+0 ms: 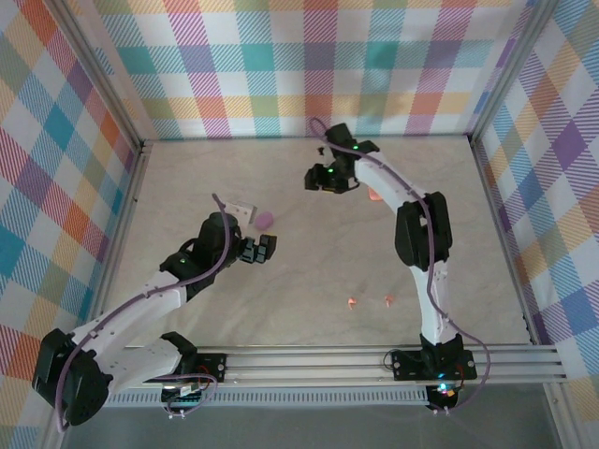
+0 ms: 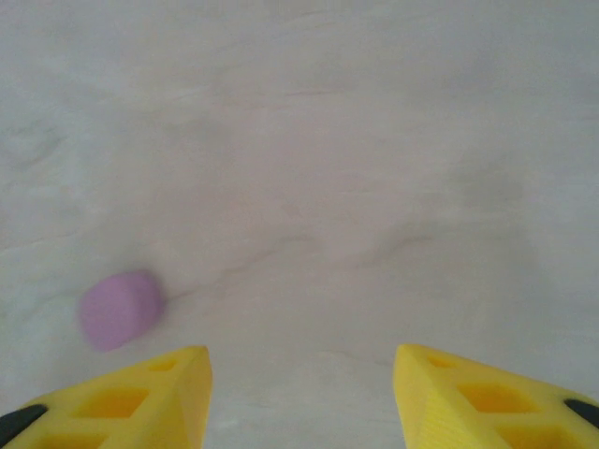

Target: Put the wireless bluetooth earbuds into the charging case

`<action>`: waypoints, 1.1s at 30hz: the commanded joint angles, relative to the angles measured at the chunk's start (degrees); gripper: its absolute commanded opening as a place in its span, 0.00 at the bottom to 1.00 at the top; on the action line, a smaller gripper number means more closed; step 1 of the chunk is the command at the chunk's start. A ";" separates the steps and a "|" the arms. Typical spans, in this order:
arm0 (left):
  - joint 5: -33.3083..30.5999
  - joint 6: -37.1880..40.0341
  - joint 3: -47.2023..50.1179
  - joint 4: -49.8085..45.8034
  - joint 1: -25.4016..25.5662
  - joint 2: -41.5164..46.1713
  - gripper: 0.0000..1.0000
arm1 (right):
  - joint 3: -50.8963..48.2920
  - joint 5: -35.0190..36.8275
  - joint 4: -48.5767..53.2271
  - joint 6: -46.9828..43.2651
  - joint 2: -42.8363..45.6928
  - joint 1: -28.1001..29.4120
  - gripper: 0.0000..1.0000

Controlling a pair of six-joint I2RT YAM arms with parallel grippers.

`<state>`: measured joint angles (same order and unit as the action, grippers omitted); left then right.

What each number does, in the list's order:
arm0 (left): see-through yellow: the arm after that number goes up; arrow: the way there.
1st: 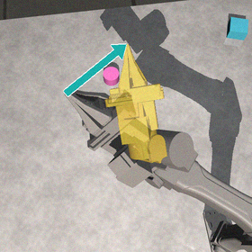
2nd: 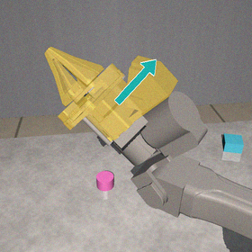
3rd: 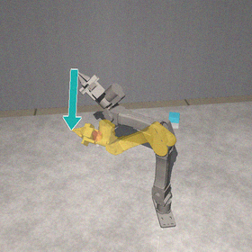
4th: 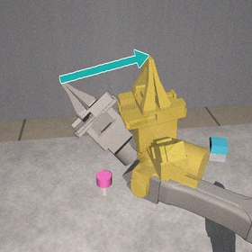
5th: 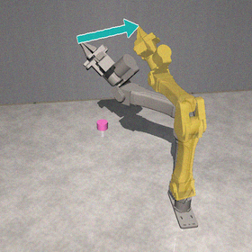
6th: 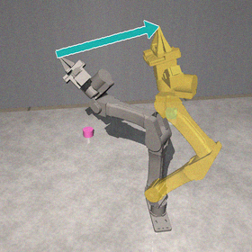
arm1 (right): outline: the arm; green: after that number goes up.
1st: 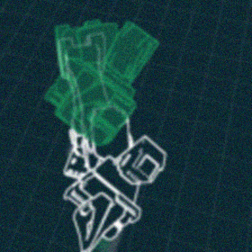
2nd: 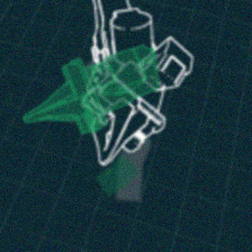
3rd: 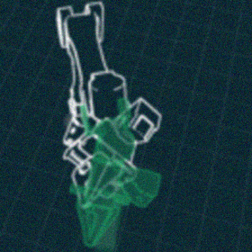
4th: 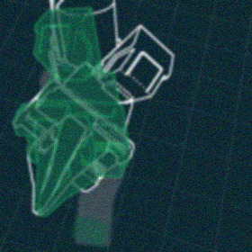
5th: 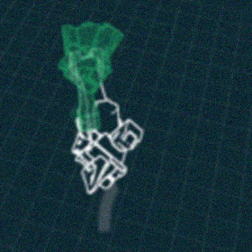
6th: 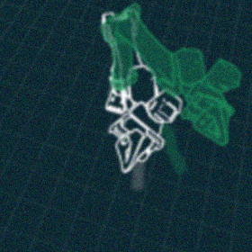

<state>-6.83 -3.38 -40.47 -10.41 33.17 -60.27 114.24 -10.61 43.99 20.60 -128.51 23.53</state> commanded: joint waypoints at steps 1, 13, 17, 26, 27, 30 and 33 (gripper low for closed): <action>2.89 -1.53 -2.49 1.63 -0.56 -2.32 1.00 | -3.92 2.78 3.13 -1.92 2.38 -5.12 0.55; 4.80 -3.47 -4.49 7.68 -0.65 -14.42 1.00 | -5.50 5.10 4.50 -6.37 1.69 -12.14 0.62; 6.16 -3.65 -7.34 7.75 -0.65 -18.64 1.00 | -3.72 5.89 4.75 -6.33 -0.27 -12.67 0.62; 8.26 -4.00 -10.75 7.91 -0.65 -23.57 1.00 | -1.17 8.06 5.67 -7.70 1.75 -12.87 0.61; 8.53 -4.09 -10.81 7.93 -0.65 -23.71 1.00 | -0.93 9.17 5.87 -8.23 1.64 -13.10 0.61; 8.69 -4.42 -10.78 7.71 -0.65 -23.60 1.00 | 2.40 10.13 9.02 -8.48 -1.00 -14.48 0.62; 7.86 -5.24 -11.34 5.85 -0.65 -23.66 1.00 | 7.55 10.49 13.78 -8.52 -5.15 -15.68 0.64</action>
<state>0.60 -7.16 -49.78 -3.27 33.17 -83.64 117.75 -1.87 52.56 13.45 -130.37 9.58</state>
